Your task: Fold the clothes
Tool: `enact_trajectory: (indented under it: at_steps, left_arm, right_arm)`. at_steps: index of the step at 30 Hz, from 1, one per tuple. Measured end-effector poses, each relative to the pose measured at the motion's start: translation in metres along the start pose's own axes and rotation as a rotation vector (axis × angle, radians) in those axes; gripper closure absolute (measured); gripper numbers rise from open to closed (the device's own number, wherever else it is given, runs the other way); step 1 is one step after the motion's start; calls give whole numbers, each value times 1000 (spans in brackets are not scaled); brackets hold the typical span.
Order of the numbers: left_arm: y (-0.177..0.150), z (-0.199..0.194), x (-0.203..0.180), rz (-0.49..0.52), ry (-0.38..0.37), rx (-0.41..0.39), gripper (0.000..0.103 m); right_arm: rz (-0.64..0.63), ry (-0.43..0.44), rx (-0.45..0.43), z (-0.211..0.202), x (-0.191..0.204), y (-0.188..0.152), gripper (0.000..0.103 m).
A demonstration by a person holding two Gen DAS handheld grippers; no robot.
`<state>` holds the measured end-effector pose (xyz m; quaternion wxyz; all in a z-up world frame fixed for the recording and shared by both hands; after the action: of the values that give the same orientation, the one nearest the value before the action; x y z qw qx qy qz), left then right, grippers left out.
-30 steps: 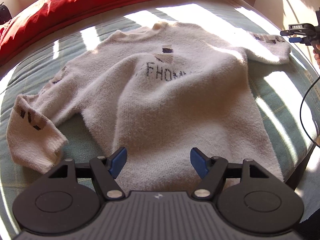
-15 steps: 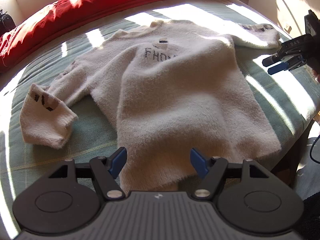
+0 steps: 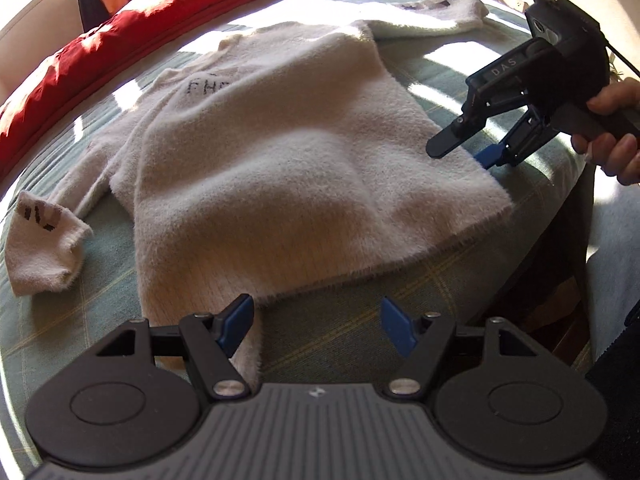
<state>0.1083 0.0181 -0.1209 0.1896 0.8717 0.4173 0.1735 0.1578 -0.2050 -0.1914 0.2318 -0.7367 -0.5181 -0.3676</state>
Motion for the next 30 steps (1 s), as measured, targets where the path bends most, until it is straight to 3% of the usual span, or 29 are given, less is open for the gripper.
enact_trajectory:
  at_steps: [5,6,8,9,10,13,18,25,30]
  left_arm:
    - [6,7,-19,51,-6,-22,32]
    - [7,7,-22,67,-2,-31,32]
    - [11,6,-27,99,10,-49,32]
    - [11,6,-28,110,12,-50,32]
    - [12,7,-30,118,12,-47,32]
    - [14,5,-31,128,7,-41,32]
    - [19,-5,-30,111,-15,-36,32]
    - [24,-30,-17,20,-60,-61,32]
    - [32,-37,3,-61,-75,-72,32]
  right_arm:
    - [-20,39,-12,15,11,1,41]
    - [-31,31,-14,14,13,1,46]
    - [-67,19,-25,9,17,2,68]
    - [-87,24,-37,3,20,3,86]
    - [-107,37,-50,-4,24,5,90]
    - [-154,61,-97,-32,36,14,90]
    - [-232,30,-149,-75,50,35,91]
    - [-324,-128,-166,-122,33,47,91]
    - [-332,-264,-89,-111,3,31,89]
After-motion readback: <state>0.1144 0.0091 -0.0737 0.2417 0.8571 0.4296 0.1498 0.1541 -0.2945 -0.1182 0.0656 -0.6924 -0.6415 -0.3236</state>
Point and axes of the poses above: each gripper's, at about its wrist camera, not at the fingertips, and z roughly the way its jaws point, x to its left, y to its top, the point moved 10 cm from there along z, roughly the way its jaws point, and after that the axes turned 1 degree about -x, right-handed, at the moved point
